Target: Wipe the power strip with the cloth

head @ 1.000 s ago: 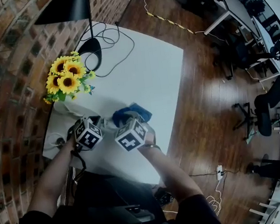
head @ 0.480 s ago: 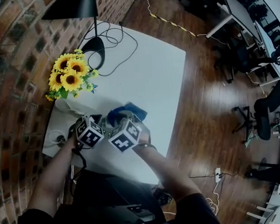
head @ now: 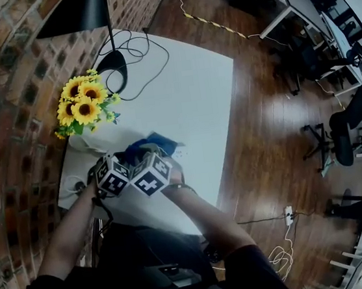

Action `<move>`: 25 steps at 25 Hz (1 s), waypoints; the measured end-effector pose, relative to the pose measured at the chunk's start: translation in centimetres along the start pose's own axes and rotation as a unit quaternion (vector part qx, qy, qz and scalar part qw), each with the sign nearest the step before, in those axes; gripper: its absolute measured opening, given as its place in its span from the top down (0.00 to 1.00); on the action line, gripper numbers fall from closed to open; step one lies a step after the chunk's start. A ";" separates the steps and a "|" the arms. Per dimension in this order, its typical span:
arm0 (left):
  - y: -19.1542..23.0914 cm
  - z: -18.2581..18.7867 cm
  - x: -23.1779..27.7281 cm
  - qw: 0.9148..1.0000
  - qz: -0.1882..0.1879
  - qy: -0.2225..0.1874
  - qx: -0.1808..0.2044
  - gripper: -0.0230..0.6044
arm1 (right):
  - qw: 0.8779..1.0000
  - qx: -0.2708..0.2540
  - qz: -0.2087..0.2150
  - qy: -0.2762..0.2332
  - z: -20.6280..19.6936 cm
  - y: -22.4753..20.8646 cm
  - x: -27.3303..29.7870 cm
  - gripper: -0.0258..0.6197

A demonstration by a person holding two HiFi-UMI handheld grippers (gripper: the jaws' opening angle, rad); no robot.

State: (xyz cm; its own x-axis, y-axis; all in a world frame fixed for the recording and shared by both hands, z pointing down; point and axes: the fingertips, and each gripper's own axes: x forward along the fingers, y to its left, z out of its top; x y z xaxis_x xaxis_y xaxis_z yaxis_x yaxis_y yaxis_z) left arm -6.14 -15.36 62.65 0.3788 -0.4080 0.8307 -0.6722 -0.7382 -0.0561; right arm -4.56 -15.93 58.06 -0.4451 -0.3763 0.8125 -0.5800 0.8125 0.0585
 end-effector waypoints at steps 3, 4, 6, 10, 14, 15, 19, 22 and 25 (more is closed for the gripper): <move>0.0 0.5 -0.2 1.000 -0.005 0.001 0.005 0.93 | 0.999 0.038 0.026 -0.006 0.4 -0.2 0.2 0.90; -0.1 0.6 -0.4 1.000 -0.006 0.002 0.007 0.93 | 0.998 0.054 0.035 -0.009 0.5 -0.2 0.2 0.90; -0.2 0.6 -0.5 1.000 -0.008 0.003 0.008 0.93 | 0.996 0.075 0.043 -0.014 0.6 -0.5 0.1 0.90; -0.2 0.7 -0.5 1.000 -0.010 0.000 0.013 0.93 | 0.992 0.112 0.051 -0.022 1.0 -1.0 0.1 0.89; -0.2 0.6 -0.5 1.000 -0.012 -0.001 0.010 0.93 | 0.988 0.141 0.057 -0.030 0.9 -1.2 0.0 0.88; -0.2 0.6 -0.5 1.000 -0.012 -0.002 0.008 0.93 | 0.987 0.145 0.057 -0.037 0.8 -1.1 0.0 0.88; -0.2 0.6 -0.5 1.000 -0.011 0.000 0.007 0.93 | 0.986 0.143 0.050 -0.070 0.7 -0.8 -0.4 0.88; -0.1 0.6 -0.4 1.000 -0.011 -0.002 0.007 0.93 | 0.988 0.130 0.043 -0.068 0.6 -0.9 -0.4 0.88; -0.1 0.5 -0.4 1.000 -0.007 -0.005 0.004 0.93 | 0.990 0.117 0.043 -0.066 0.5 -0.8 -0.5 0.88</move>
State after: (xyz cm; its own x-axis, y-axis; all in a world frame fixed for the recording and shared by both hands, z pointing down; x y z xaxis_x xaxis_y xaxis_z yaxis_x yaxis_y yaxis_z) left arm -5.91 -15.43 62.02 0.3936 -0.4027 0.8264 -0.6623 -0.7476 -0.0489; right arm -4.20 -16.61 57.36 -0.5764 -0.3783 0.7243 -0.6712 0.7247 -0.1557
